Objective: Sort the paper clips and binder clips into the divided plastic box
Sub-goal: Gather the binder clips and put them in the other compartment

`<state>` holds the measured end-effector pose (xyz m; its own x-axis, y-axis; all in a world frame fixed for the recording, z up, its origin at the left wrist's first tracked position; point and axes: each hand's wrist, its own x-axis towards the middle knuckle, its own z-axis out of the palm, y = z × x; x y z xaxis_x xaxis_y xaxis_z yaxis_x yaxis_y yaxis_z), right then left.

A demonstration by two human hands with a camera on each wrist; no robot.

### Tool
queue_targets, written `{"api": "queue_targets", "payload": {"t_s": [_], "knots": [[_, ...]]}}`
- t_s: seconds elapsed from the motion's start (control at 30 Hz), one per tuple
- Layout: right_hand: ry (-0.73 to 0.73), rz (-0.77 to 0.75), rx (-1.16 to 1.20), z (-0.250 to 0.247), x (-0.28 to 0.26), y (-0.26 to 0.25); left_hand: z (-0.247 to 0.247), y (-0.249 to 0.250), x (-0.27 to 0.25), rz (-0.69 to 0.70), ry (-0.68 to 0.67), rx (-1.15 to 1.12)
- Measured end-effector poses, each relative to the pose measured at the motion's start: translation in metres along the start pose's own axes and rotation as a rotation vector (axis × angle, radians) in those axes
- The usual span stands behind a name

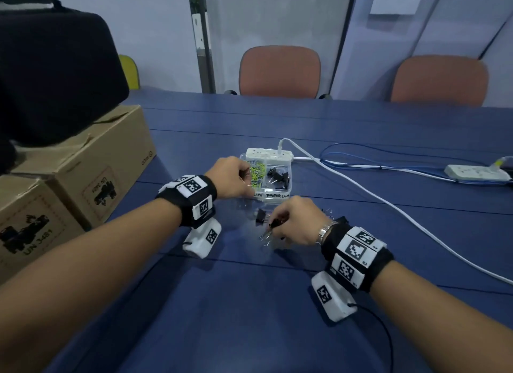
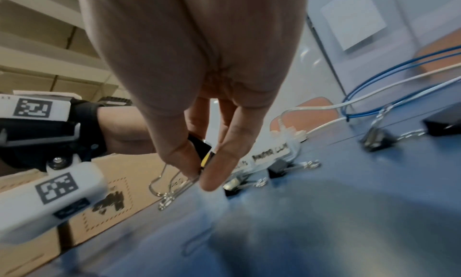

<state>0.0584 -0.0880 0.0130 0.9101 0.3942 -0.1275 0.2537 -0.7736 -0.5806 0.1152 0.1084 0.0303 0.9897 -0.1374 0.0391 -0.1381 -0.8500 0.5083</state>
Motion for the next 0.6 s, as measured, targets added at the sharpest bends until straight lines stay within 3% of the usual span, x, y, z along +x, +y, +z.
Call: {"api": "queue_targets", "payload": {"t_s": [0.2, 0.43, 0.6], "knots": [[0.194, 0.142, 0.151, -0.058, -0.005, 0.043, 0.031, 0.048, 0.069, 0.087, 0.067, -0.025], [0.371, 0.172, 0.250, -0.103, 0.019, 0.071, 0.056, 0.056, 0.114, 0.171, -0.135, 0.173], [0.469, 0.176, 0.376, -0.107, 0.068, 0.066, 0.046, 0.053, 0.122, 0.221, -0.190, 0.164]]}}
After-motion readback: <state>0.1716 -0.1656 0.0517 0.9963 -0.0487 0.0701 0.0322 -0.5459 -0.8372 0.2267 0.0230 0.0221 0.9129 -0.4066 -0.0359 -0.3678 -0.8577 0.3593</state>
